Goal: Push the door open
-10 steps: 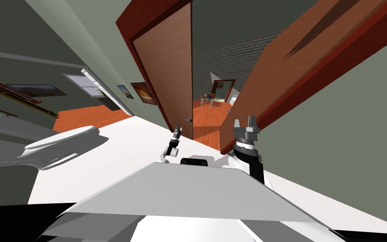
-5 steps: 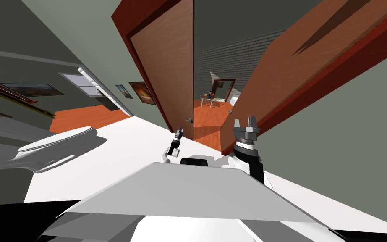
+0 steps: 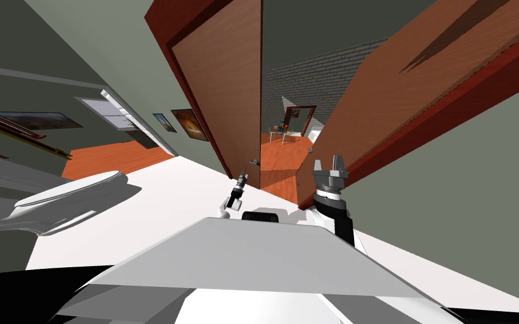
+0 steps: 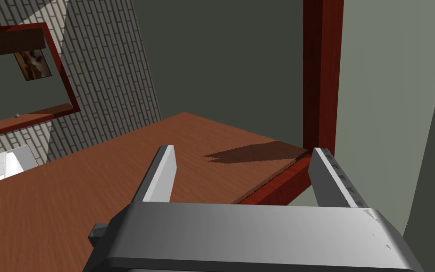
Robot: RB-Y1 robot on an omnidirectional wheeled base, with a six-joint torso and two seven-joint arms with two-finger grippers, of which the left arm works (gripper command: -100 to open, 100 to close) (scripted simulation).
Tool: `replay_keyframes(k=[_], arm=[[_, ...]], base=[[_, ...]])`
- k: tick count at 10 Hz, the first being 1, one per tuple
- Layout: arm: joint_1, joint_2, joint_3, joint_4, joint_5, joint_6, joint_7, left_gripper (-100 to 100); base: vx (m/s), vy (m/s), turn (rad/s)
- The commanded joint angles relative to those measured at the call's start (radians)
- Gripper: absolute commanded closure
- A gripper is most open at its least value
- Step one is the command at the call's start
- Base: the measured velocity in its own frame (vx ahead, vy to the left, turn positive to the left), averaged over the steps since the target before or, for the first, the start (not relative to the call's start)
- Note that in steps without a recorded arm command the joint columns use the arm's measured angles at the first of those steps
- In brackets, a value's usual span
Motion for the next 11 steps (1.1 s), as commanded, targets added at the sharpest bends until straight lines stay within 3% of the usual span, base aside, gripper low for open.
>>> replay_keyframes(k=[1,9,11], arm=[[-0.011,0.000,-0.002,0.038,0.000,-0.011,0.000,-100],[-0.117,-0.015,-0.038,0.303,-0.005,-0.060,-0.002,-100],[-0.128,-0.018,-0.042,0.337,-0.005,-0.066,-0.003,-100]], base=[[0.054,0.044,-0.009],[0.090,0.058,-0.013],[0.055,0.033,-0.004]])
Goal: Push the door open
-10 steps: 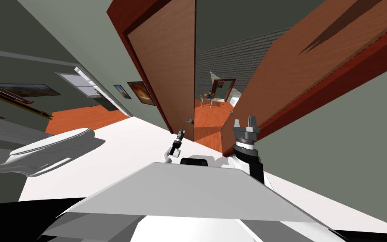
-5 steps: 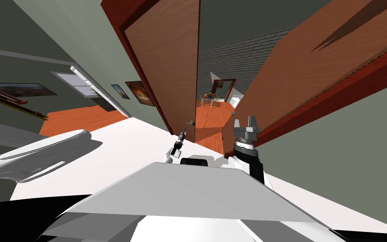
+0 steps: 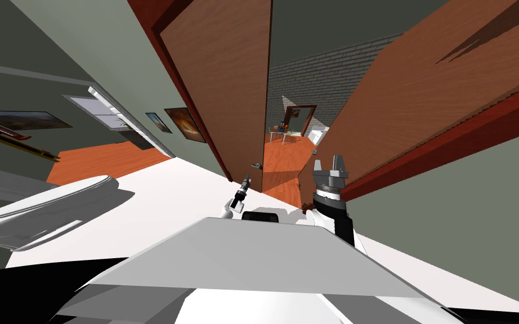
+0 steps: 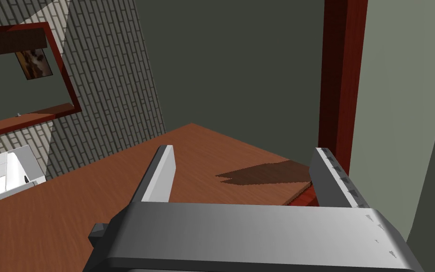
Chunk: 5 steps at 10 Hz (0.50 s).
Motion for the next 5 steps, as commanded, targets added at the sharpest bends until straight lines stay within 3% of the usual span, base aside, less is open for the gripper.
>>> replay_keyframes(k=[1,5], arm=[[-0.015,-0.005,-0.006,0.041,-0.001,-0.007,-0.002,-100],[-0.053,-0.014,-0.019,0.136,-0.003,-0.024,-0.003,-100]], base=[[0.061,0.031,-0.014],[0.088,0.050,-0.009]])
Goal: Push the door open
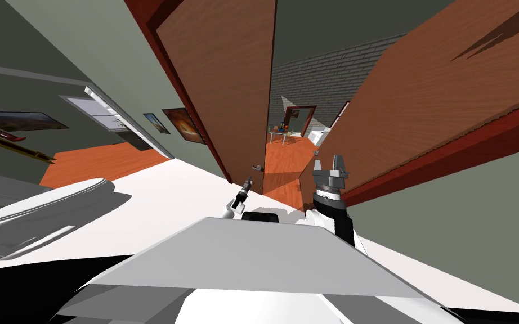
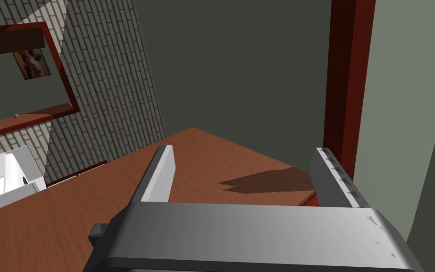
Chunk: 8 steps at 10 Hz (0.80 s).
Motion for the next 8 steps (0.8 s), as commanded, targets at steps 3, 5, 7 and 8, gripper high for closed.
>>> replay_keyframes(k=[3,5,7,8], arm=[[-0.033,-0.009,-0.011,0.086,-0.001,-0.019,-0.001,-100],[-0.039,-0.011,-0.011,0.102,-0.001,-0.024,-0.002,-100],[-0.040,0.002,-0.006,0.110,0.001,-0.030,-0.005,-100],[-0.039,0.004,-0.005,0.112,0.002,-0.032,-0.006,-100]], base=[[0.101,0.045,-0.009],[0.069,0.021,-0.005],[0.141,-0.040,-0.030],[0.210,-0.032,-0.027]])
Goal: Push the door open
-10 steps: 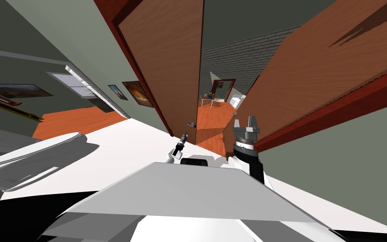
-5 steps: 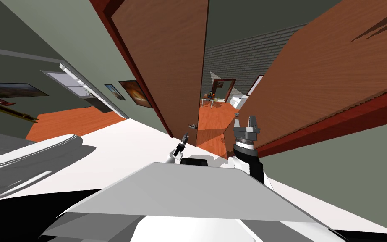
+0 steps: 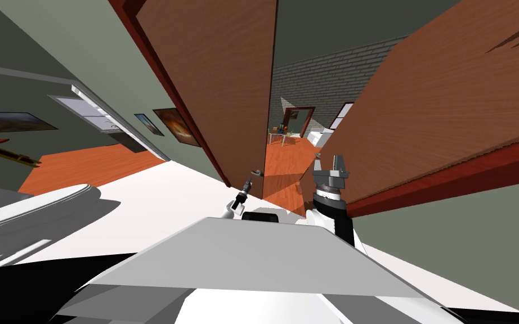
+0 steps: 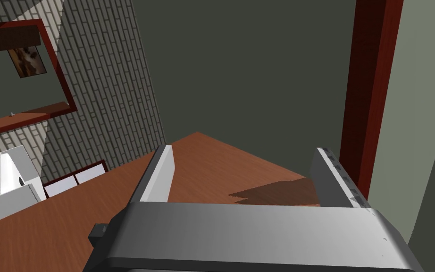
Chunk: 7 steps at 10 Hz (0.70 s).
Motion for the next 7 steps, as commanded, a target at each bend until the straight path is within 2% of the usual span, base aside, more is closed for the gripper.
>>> replay_keyframes(k=[1,4,6,7], arm=[[-0.006,0.001,0.005,0.015,0.002,-0.008,-0.003,-100],[-0.004,-0.006,0.010,0.021,0.005,-0.013,-0.007,-100],[-0.003,-0.019,0.014,0.025,0.007,-0.016,-0.010,-100],[-0.004,-0.015,0.013,0.024,0.007,-0.016,-0.009,-100]], base=[[0.214,-0.066,-0.025],[0.191,-0.064,-0.025],[0.187,-0.044,-0.025],[0.078,-0.022,0.001]])
